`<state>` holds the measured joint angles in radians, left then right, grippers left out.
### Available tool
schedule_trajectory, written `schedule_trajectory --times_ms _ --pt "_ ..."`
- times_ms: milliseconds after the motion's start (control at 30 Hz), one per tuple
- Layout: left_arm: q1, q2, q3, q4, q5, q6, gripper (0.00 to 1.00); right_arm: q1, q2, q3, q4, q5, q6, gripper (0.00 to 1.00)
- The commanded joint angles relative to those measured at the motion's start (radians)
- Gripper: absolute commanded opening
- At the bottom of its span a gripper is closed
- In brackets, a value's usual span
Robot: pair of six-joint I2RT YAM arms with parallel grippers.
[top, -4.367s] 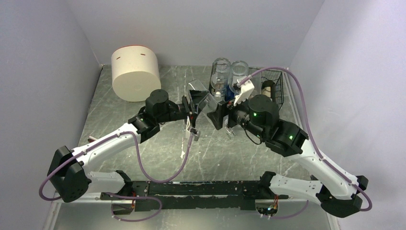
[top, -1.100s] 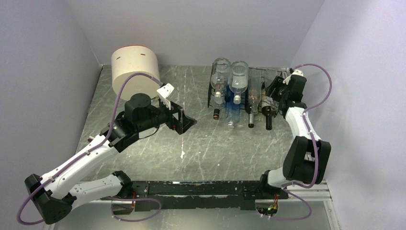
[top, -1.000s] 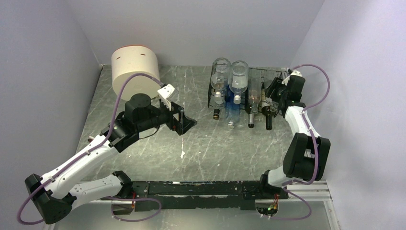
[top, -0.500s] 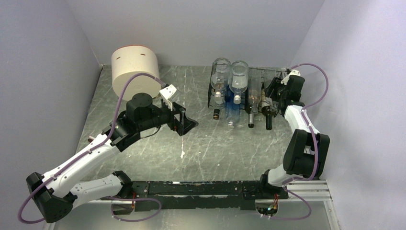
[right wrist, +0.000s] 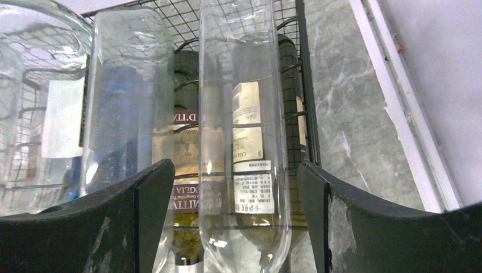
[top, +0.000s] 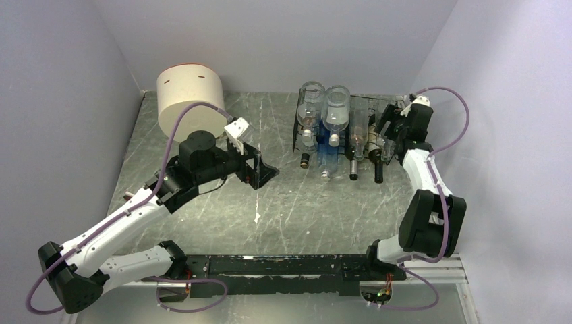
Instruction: Put the wine bottle on the wine rack
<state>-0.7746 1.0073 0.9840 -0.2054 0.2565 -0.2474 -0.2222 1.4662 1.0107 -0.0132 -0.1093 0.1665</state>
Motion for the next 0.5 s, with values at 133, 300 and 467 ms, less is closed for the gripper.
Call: schedule_trajectory --times_ms 133,300,467 --pt "0.002 -0.015 0.05 -0.037 -0.194 -0.017 0.99 -0.005 -0.152 0.094 -0.216 0.098 0.179 1.0" --pt "0.002 -0.057 0.072 -0.1 -0.303 0.022 0.99 0.005 -0.267 0.068 -0.345 -0.018 0.405 1.0" --pt "0.003 -0.112 0.113 -0.153 -0.407 0.067 0.99 0.027 -0.41 0.043 -0.482 -0.016 0.471 1.0"
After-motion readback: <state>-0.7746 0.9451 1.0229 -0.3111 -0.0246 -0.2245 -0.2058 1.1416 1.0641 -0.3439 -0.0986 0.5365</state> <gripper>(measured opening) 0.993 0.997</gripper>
